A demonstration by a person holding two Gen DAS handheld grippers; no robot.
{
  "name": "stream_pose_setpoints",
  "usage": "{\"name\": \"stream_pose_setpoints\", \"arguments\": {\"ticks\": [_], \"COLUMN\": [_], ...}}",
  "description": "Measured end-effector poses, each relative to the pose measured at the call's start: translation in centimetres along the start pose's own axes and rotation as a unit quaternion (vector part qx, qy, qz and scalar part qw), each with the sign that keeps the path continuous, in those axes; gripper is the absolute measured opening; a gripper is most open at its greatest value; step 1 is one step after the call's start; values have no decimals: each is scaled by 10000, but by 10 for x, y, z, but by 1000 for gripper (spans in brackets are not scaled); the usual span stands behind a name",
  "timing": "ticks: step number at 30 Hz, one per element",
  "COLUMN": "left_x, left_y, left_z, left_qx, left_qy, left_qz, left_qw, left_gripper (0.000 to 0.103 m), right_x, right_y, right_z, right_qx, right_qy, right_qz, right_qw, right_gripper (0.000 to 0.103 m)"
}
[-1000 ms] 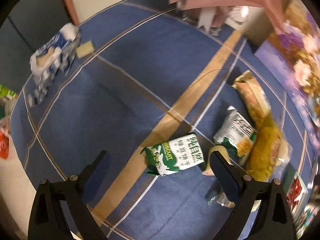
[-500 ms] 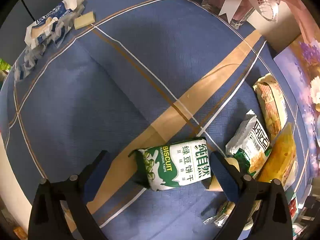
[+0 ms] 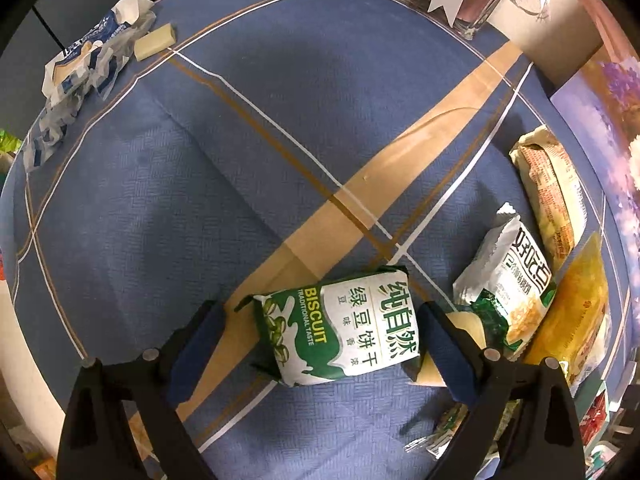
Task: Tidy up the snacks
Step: 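Grasp the green BISCUIT packet with the left tool while the right tool grasps the white bread packet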
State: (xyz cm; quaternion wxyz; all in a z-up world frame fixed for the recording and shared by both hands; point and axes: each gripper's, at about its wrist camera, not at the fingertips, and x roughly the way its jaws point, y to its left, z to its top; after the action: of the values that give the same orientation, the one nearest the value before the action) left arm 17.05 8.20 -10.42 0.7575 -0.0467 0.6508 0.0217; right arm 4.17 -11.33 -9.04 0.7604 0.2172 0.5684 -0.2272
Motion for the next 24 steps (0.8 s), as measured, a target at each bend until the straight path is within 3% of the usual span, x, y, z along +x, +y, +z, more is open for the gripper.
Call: {"name": "stream_pose_setpoints", "arguments": {"ticks": [5, 12, 17, 20, 24], "left_x": [-1, -5, -9, -9, -14], "left_y": [-4, -17, -21, -25, -20], "left_z": [-1, -3, -6, -8, -14], "left_qx": [80, 262, 301, 338, 279], "left_qy": [-71, -196, -247, -247, -187], "left_qz": [192, 218, 262, 261, 105], "left_qw": [9998, 9992, 9989, 9988, 9994], "left_gripper": [92, 74, 71, 70, 70], "right_x": [3, 4, 4, 3, -6], "right_y": [7, 14, 17, 19, 23], "right_z": [-2, -2, 0, 0, -4], "right_qx": [-247, -317, -337, -442, -634], "right_qy": [-86, -194, -228, -268, -324], "right_qz": [-277, -269, -258, -229, -155], "right_qw": [9993, 9989, 9988, 9984, 9973], "right_gripper": [103, 103, 103, 99, 85]}}
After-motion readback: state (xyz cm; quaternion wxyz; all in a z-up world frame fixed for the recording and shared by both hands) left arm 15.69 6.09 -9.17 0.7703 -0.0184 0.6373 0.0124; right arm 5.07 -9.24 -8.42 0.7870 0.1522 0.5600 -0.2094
